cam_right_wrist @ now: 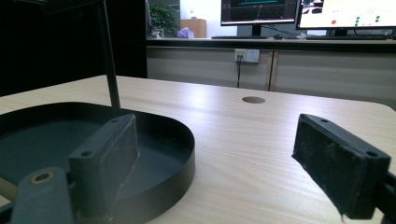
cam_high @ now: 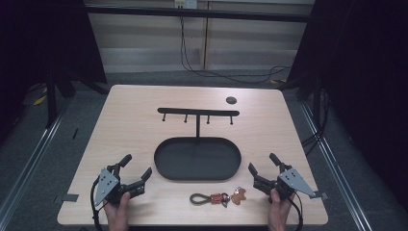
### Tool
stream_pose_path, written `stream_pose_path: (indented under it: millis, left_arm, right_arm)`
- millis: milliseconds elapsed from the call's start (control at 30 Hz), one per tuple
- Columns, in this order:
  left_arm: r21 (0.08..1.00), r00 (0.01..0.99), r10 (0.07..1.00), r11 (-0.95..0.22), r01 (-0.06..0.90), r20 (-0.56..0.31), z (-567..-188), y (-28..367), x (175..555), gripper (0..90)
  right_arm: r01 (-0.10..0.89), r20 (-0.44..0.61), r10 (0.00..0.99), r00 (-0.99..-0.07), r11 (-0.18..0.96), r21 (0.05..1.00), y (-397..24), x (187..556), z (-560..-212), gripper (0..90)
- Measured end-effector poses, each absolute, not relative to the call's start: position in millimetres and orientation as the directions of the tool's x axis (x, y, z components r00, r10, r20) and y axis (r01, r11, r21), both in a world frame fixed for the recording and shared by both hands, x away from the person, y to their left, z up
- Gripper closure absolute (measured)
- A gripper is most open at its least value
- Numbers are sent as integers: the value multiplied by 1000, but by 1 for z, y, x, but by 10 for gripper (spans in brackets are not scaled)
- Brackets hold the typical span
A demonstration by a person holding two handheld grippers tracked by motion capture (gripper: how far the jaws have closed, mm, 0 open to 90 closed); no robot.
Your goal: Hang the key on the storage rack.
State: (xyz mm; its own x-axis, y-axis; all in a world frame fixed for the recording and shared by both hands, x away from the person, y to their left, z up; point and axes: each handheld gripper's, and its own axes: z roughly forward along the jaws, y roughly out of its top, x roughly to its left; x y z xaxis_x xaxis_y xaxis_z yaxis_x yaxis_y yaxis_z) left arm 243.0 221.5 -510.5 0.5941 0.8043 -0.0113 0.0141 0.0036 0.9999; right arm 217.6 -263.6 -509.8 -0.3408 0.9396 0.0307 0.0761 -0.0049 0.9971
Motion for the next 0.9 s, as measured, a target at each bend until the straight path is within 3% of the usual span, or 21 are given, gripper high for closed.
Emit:
stream_pose_path:
  millis: [367,833,900]
  left_arm:
    - [1000,595,804,5,17,-14,-511,221,243,157]
    - [1000,595,803,-4,17,-7,-510,223,243,157]
    - [1000,597,802,-5,20,-8,-510,223,243,157]
  right_arm:
    - [176,37,951,-306,18,984,-261,225,-507,134]
    - [260,113,902,-417,-1,966,-255,224,-505,215]
    - [270,133,879,-458,-5,963,-252,220,-504,267]
